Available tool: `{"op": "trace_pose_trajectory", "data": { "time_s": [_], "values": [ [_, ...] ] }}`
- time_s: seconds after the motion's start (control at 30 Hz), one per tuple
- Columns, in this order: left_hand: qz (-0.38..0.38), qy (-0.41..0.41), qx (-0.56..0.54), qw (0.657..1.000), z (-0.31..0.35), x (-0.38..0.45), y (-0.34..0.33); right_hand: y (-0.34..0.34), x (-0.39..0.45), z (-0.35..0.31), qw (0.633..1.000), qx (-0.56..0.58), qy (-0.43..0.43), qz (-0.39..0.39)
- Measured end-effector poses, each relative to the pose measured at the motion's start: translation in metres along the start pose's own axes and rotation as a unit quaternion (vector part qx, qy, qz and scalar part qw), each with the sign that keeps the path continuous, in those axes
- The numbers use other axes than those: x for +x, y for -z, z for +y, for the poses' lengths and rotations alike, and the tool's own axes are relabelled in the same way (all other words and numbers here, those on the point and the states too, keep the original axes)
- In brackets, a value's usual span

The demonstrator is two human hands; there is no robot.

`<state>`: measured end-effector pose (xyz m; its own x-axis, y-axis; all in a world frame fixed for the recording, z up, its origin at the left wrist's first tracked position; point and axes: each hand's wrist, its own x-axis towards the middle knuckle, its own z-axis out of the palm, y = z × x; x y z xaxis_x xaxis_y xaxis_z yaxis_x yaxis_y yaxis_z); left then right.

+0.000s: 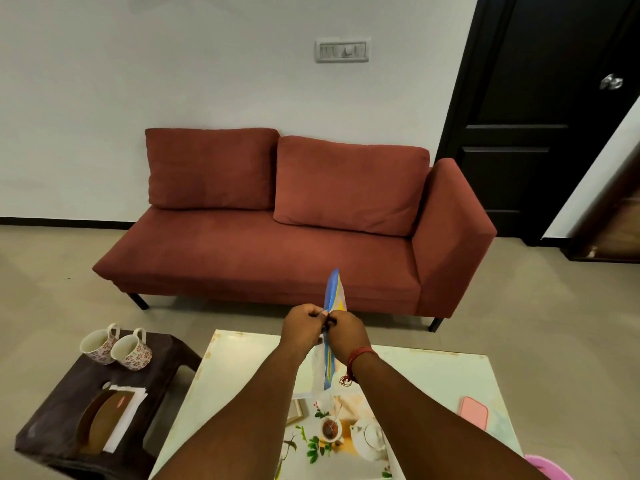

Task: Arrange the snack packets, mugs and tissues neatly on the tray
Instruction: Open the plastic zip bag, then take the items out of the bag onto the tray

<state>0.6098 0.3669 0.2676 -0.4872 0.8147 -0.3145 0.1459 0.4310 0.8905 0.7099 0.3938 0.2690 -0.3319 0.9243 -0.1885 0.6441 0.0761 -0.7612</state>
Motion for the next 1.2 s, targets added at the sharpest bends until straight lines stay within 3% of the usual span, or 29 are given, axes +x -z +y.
{"op": "trace_pose_trajectory", "data": {
  "time_s": [0.17,0.33,0.5,0.77,0.93,1.07,1.13,1.2],
  "values": [
    [0.039,-0.094,0.116,0.988,0.008,0.003,0.01,-0.002,-0.001,-0.009,0.999,0.022,-0.006,0.033],
    [0.044,-0.132,0.202,0.969,0.014,0.006,0.016,0.002,0.002,-0.011,0.999,0.009,-0.003,0.041],
    [0.072,-0.12,0.211,0.967,0.016,0.009,0.026,0.012,0.002,-0.008,0.997,0.038,-0.028,0.068],
    [0.166,-0.056,0.19,0.966,0.002,0.017,0.06,0.052,-0.002,0.03,0.97,0.038,-0.16,0.181],
    [0.153,-0.089,0.19,0.966,0.002,0.018,0.051,0.06,0.001,0.043,0.97,0.009,-0.177,0.168],
    [0.108,-0.13,0.153,0.974,0.008,0.014,0.029,0.063,0.004,0.043,0.979,-0.049,-0.127,0.154],
    [0.092,-0.148,0.142,0.975,0.011,0.012,0.018,0.063,0.004,0.043,0.972,-0.148,-0.031,0.182],
    [0.078,-0.162,0.136,0.974,0.015,0.008,0.007,0.062,0.004,0.041,0.97,-0.163,0.053,0.172]
  ]
}}
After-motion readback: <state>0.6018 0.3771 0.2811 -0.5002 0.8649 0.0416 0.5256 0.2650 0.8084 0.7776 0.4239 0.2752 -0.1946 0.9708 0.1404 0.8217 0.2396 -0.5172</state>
